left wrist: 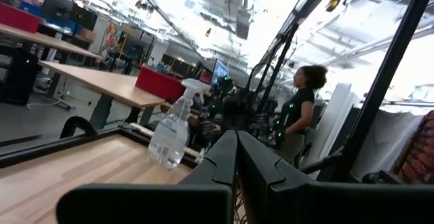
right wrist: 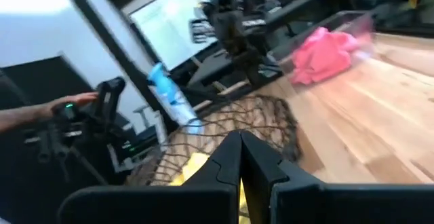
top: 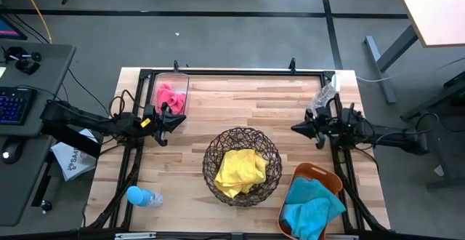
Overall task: Sort microfiber towel by color & place in baskets
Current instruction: Return to Home Position
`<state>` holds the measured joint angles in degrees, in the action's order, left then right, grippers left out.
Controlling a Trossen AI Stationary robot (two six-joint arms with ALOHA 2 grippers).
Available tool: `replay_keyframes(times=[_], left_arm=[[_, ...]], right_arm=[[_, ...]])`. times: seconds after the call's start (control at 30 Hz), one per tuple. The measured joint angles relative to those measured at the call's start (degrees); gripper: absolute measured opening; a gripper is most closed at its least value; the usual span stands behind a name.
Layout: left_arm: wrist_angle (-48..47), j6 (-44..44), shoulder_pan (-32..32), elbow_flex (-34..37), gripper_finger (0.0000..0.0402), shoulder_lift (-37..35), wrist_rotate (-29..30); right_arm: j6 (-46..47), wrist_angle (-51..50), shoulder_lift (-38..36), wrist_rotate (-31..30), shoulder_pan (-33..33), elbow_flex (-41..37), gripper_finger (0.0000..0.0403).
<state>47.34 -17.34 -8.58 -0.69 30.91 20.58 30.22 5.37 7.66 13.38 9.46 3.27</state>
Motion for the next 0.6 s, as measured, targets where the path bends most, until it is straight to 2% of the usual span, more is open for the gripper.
replay_keyframes(times=[0.13,0.2,0.33,0.5,0.6], left_arm=[[-6.34,0.0,0.0,-0.02,0.0,-2.31,-0.01],[-11.13,0.0,0.0,0.0,0.0,-4.38,0.0],[-25.54,0.0,0.0,-0.02,0.0001,-9.08,0.0],[-44.48,0.07,0.0,-0.02,0.0001,-16.07,-0.03],[-43.13,-0.02,-0.09,-0.09,0.0001,-20.29,-1.03]], right_arm=[[-0.61,4.67,0.01,-2.67,0.0,-2.72,0.0],[-2.76,3.77,0.18,-4.6,-0.07,-2.69,0.0],[-5.79,-4.01,0.26,-9.3,-0.07,-2.69,0.0],[-6.54,-4.75,0.99,-11.48,-0.07,-2.6,0.0],[-6.55,-4.79,0.98,-11.48,-0.07,-2.59,0.0]])
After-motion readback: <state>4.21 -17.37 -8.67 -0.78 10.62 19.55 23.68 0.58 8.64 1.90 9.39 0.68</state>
